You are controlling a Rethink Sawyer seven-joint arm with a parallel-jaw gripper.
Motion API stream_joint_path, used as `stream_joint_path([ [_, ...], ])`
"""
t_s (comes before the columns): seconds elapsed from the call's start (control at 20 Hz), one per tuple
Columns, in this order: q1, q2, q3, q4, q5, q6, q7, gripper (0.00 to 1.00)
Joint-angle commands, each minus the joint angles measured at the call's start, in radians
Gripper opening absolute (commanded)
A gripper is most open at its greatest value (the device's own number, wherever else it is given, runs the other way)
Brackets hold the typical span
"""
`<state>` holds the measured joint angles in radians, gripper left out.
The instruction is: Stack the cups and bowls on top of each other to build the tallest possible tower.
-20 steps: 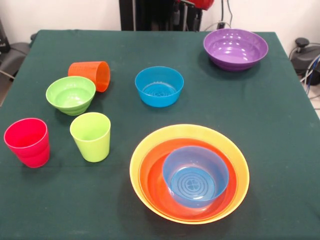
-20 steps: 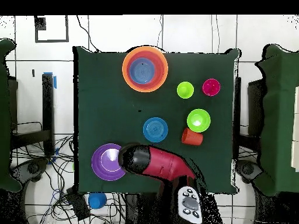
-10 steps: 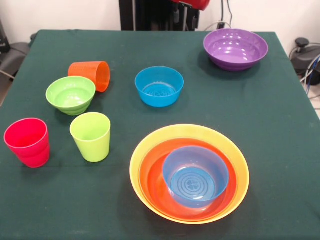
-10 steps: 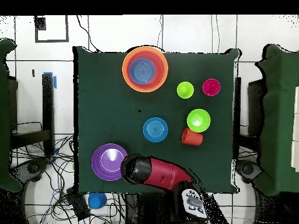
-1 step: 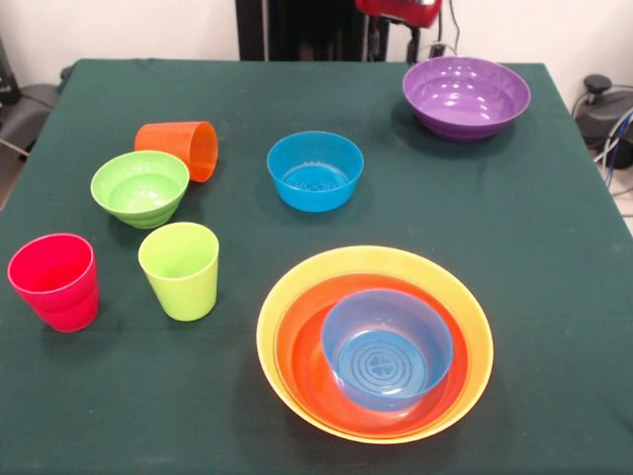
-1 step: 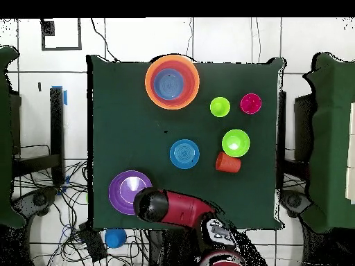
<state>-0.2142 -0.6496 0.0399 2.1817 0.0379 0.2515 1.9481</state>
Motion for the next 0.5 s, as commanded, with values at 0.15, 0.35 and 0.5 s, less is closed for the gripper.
stream_joint_path([
  [0.15, -0.005, 0.11, 0.129, 0.003, -0.043, -0.114, 0.092, 1.0],
  [0.35, -0.008, 0.149, 0.119, -0.021, -0.057, -0.136, 0.086, 1.0],
  [0.5, -0.006, 0.179, 0.111, -0.037, -0.066, -0.159, 0.088, 1.0],
])
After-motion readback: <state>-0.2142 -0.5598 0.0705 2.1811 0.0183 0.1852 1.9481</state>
